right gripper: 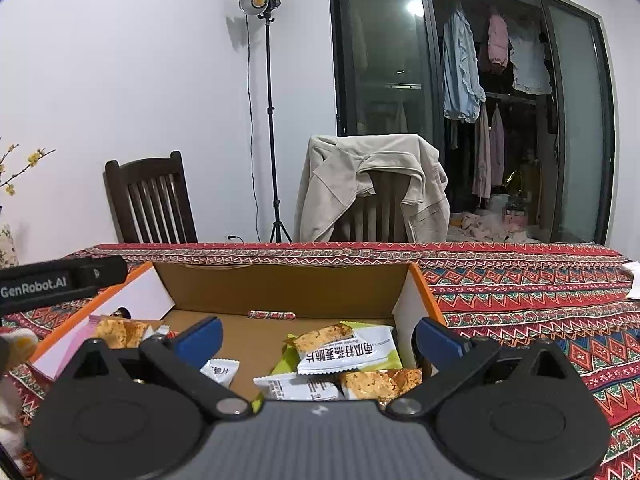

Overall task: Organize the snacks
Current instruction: 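Carry both gold packets over the orange box and open both grippers inside, then move both open grippers back to the remaining pink packets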

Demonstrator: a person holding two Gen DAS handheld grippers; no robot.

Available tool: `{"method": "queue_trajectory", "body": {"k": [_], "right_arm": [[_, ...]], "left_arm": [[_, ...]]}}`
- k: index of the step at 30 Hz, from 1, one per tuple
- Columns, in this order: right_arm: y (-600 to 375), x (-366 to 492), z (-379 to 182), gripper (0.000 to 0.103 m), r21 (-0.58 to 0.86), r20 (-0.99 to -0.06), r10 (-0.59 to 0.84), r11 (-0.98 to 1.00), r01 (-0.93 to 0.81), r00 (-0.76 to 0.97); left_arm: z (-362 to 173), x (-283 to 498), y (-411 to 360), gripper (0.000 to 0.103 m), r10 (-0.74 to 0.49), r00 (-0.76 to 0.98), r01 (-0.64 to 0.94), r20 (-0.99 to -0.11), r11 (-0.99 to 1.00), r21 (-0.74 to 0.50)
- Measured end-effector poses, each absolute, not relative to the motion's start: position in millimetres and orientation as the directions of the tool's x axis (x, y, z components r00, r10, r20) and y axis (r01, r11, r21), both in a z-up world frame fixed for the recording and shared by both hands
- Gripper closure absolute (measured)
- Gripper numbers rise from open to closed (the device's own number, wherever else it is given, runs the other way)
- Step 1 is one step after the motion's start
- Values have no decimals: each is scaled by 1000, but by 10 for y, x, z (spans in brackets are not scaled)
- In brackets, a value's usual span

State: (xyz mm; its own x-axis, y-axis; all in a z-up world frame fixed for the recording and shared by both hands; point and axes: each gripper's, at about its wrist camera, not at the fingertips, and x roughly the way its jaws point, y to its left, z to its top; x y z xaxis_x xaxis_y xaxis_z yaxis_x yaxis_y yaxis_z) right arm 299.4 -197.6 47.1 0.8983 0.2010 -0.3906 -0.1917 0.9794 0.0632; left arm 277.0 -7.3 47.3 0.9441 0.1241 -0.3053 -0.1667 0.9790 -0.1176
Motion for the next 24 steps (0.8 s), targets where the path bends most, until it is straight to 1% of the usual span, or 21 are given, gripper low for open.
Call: {"method": "queue_trajectory", "body": {"k": [4, 10, 16, 20, 24], "right_arm": [[-1990, 2969, 540, 0, 54, -388, 198, 980, -192, 900], [-1998, 2775, 769, 0, 48, -374, 216, 976, -213, 902], [-2016, 2439, 886, 0, 23, -379, 250, 965, -261, 891], [-2007, 2216, 881, 0, 8, -396, 246, 964, -265, 884], [-2007, 2006, 794, 0, 11, -436, 246, 963, -269, 866]], "left_arm": [[602, 2689, -76, 0, 117, 944, -164, -308, 977, -134], [831, 2503, -95, 0, 106, 944, -150, -313, 982, -119], [929, 2218, -65, 0, 102, 948, -133, -301, 988, -82], [956, 1998, 11, 0, 94, 950, -122, -298, 990, -76], [912, 1765, 109, 0, 86, 944, -115, -320, 991, -73]]}}
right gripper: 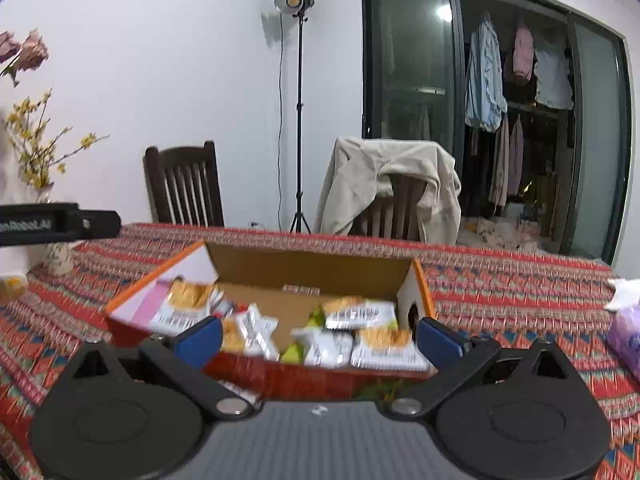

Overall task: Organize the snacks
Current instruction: 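Move both open grippers back to the remaining pink packets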

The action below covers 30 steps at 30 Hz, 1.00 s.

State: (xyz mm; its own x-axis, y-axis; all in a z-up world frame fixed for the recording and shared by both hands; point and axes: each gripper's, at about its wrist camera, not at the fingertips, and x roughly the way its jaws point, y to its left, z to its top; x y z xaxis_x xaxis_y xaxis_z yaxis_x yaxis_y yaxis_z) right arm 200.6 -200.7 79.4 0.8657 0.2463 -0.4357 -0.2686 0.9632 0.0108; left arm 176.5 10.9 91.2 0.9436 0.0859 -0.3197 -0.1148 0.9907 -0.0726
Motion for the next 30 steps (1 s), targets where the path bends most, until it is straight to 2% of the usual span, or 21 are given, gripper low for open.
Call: {"method": "queue_trajectory", "body": {"k": [16, 30], "right_arm": [[-1881, 1522, 215, 0, 55, -621, 256, 957, -284, 741], [-1290, 1539, 143, 0, 53, -667, 317, 923, -382, 674]], "left_arm": [[284, 1086, 530, 0, 88, 877, -137, -473, 988, -70], [118, 874, 688, 0, 78, 856, -152, -511, 983, -104]]}}
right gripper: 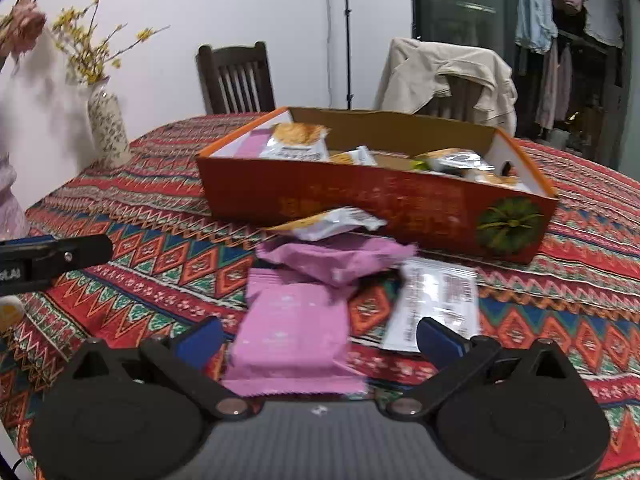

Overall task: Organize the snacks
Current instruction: 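Move both open grippers back to the remaining pink packets, then grasp a pink packet with the right gripper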

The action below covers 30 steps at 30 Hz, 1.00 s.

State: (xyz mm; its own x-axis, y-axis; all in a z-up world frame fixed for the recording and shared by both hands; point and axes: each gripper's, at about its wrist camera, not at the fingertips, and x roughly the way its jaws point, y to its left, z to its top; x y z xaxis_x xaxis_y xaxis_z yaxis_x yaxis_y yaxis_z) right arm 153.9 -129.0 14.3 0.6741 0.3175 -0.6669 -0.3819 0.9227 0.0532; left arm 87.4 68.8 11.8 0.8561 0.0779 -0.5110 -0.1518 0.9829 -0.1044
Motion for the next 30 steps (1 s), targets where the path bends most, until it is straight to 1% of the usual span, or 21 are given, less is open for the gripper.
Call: {"method": "queue_trajectory", "body": {"k": [5, 12, 21, 22, 23, 24, 26, 30], "right_arm": [[-1104, 1682, -2, 0, 18, -725, 268, 928, -372, 635], [-1116, 1624, -58, 0, 17, -684, 270, 935, -355, 678], [-1127, 1628, -44, 0, 21, -691, 279, 930, -368, 666], [-1131, 1618, -36, 2, 24, -691, 281, 930, -367, 666], [-1132, 1604, -27, 9, 24, -688, 282, 929, -368, 668], [-1138, 1585, -9, 14, 27, -684, 289, 928, -373, 670], [-1154, 1555, 22, 40, 35, -676, 304, 924, -382, 672], [-1206, 1485, 37, 41, 40, -666, 310, 923, -383, 679]], "left_arm": [[88, 857, 762, 0, 80, 852, -163, -517, 980, -117], [47, 860, 827, 0, 82, 845, -177, -528, 975, -133], [26, 835, 814, 0, 78, 842, -177, -535, 975, -136], [30, 828, 817, 0, 81, 842, -180, -534, 974, -136], [35, 822, 822, 0, 84, 842, -183, -534, 974, -136], [39, 820, 824, 0, 86, 842, -186, -533, 973, -136], [47, 812, 818, 0, 90, 841, -189, -533, 973, -135], [61, 801, 779, 0, 91, 840, -187, -534, 974, -128]]}}
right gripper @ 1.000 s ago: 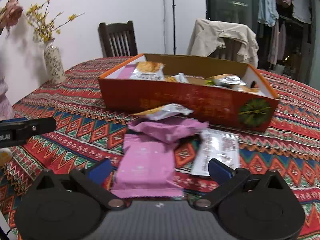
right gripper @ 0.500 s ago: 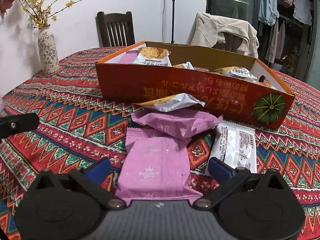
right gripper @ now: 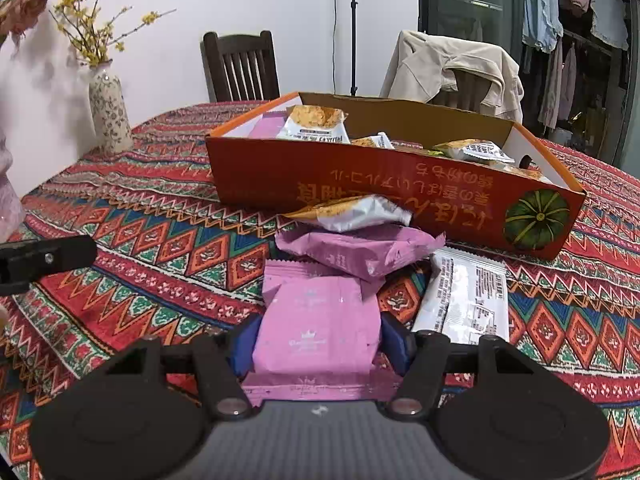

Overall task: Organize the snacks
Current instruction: 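Grasp a pink packet with the right gripper, then grasp a gold biscuit packet with the left gripper while the right gripper holds the pink packet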

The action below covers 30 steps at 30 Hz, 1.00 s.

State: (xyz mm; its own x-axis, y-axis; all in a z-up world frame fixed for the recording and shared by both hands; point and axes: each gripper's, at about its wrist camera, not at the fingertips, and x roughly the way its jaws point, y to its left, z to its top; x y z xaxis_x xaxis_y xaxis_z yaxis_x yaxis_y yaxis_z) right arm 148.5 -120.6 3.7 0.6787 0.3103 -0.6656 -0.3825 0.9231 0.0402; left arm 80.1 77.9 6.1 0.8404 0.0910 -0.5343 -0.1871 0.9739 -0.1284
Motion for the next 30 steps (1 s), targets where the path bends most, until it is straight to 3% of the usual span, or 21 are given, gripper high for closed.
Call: {"method": "queue_trajectory", "body": {"k": [13, 30], "right_arm": [[-1648, 1127, 312, 42, 49, -555, 351, 919, -392, 754], [-2592, 1858, 565, 42, 47, -458, 152, 988, -146, 876]], "left_arm": [[107, 912, 524, 0, 83, 833, -165, -547, 981, -103], [250, 1416, -75, 0, 41, 835, -92, -549, 994, -66]]}}
